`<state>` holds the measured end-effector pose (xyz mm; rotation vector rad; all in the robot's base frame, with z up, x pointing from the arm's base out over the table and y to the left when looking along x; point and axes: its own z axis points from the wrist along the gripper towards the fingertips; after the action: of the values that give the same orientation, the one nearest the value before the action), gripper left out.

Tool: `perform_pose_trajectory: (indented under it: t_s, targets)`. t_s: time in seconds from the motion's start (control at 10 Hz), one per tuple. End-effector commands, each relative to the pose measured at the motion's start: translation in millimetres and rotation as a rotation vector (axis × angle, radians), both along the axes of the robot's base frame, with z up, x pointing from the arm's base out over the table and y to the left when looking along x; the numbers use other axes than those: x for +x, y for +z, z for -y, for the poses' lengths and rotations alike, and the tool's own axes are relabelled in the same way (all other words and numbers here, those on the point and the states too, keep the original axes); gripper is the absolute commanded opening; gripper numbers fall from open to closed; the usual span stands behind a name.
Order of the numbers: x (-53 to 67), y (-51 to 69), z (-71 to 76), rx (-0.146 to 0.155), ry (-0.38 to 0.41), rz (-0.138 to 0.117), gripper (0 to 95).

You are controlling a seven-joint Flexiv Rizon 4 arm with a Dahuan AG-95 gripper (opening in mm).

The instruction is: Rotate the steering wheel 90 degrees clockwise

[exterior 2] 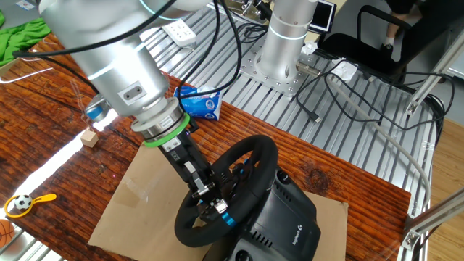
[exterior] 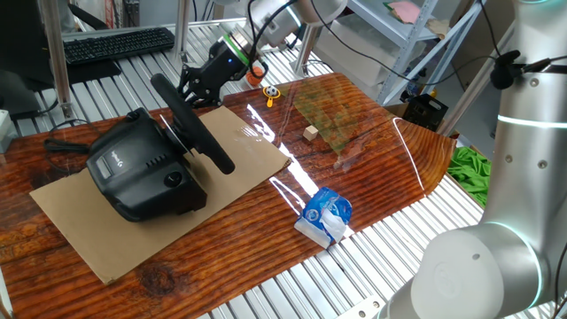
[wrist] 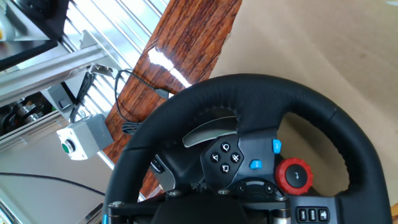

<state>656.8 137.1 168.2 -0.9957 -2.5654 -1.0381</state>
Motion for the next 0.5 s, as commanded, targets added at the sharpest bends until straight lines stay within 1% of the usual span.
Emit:
perform_pose_trajectory:
  t_s: [0.1, 0.2, 0.4, 0.5]
  targets:
    - [-0.2, -1.1, 1.2, -0.037, 0.002, 0.000, 0.0]
    - [-0.2, -1.0, 1.2, -0.047, -0.003, -0.002, 0.0]
    - [-0.3, -0.7, 1.2, -0.037, -0.021, -0.015, 0.0]
    - [-0.6, 1.4, 0.7, -0.009, -0.042, -0.029, 0.0]
